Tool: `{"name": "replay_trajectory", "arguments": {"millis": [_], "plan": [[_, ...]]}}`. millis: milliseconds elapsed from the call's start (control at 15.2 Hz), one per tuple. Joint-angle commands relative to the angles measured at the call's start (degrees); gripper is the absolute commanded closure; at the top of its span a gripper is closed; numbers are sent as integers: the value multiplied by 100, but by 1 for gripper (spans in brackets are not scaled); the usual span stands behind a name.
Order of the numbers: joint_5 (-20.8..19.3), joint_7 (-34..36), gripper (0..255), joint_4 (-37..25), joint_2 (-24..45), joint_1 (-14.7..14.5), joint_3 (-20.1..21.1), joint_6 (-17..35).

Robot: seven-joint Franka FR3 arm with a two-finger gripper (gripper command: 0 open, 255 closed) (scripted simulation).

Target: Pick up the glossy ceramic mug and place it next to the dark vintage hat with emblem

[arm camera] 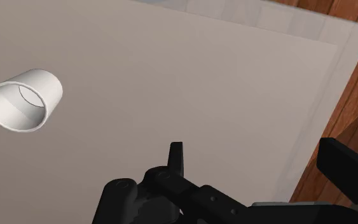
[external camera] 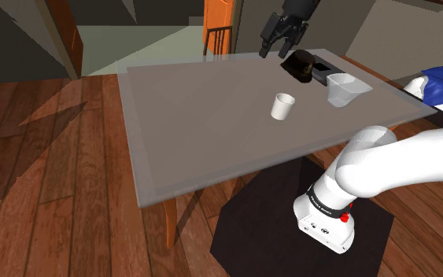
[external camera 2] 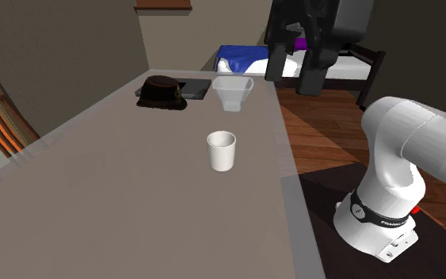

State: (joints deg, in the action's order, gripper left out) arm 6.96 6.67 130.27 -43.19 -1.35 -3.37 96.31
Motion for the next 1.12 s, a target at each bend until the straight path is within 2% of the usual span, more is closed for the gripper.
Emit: {"name": "replay_trajectory", "arguments": {"millis": [0,528,1056], "plan": [[0,0,0,0,0,0,0,0],[-592,-643,0,989,157,310,-420,944],[-1221,-1241,0,1632,742,680,-926,2057]]}}
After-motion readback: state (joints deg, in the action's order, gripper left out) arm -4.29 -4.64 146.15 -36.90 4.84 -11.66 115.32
